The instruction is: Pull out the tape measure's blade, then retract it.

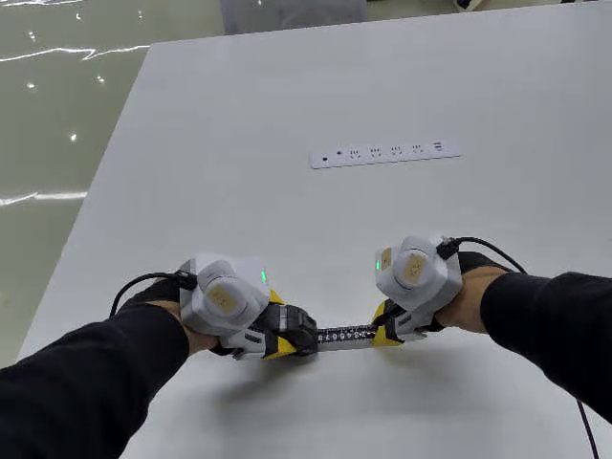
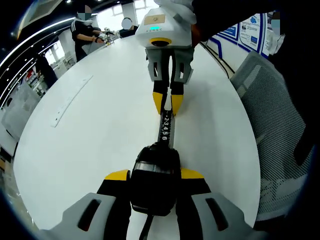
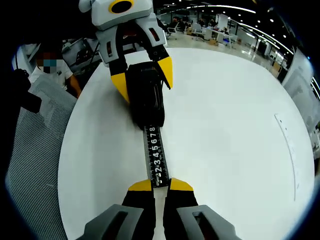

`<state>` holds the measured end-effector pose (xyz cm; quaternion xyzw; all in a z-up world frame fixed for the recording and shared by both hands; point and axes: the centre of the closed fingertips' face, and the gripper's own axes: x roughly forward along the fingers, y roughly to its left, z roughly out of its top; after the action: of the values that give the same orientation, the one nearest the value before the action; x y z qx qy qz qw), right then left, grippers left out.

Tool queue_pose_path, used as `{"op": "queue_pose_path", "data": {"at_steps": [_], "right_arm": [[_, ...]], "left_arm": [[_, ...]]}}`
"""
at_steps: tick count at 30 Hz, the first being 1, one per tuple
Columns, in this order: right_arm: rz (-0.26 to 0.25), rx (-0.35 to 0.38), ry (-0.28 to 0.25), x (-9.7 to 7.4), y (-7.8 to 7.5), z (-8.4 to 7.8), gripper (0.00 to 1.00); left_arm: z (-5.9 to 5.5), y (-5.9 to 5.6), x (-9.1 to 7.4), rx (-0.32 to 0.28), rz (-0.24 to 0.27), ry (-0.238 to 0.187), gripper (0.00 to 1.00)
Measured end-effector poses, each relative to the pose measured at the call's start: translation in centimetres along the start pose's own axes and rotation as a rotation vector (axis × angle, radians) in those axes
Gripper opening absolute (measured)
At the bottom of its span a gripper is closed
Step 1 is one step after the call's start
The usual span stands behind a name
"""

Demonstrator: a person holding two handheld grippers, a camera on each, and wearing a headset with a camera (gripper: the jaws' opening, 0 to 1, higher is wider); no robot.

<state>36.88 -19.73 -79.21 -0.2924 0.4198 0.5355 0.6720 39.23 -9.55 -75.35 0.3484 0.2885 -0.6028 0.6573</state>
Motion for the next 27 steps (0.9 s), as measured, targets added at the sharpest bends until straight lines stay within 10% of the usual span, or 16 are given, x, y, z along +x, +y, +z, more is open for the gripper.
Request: {"op": "queue_pose_path", "data": {"at_steps": [27], "right_arm": [[-0.004, 0.011, 0.079, -1.4, -0.4, -2.4, 0.00]], "left_arm": [[-0.1, 0.0, 0.2, 0.003, 0.000, 0.006, 0.27]]}}
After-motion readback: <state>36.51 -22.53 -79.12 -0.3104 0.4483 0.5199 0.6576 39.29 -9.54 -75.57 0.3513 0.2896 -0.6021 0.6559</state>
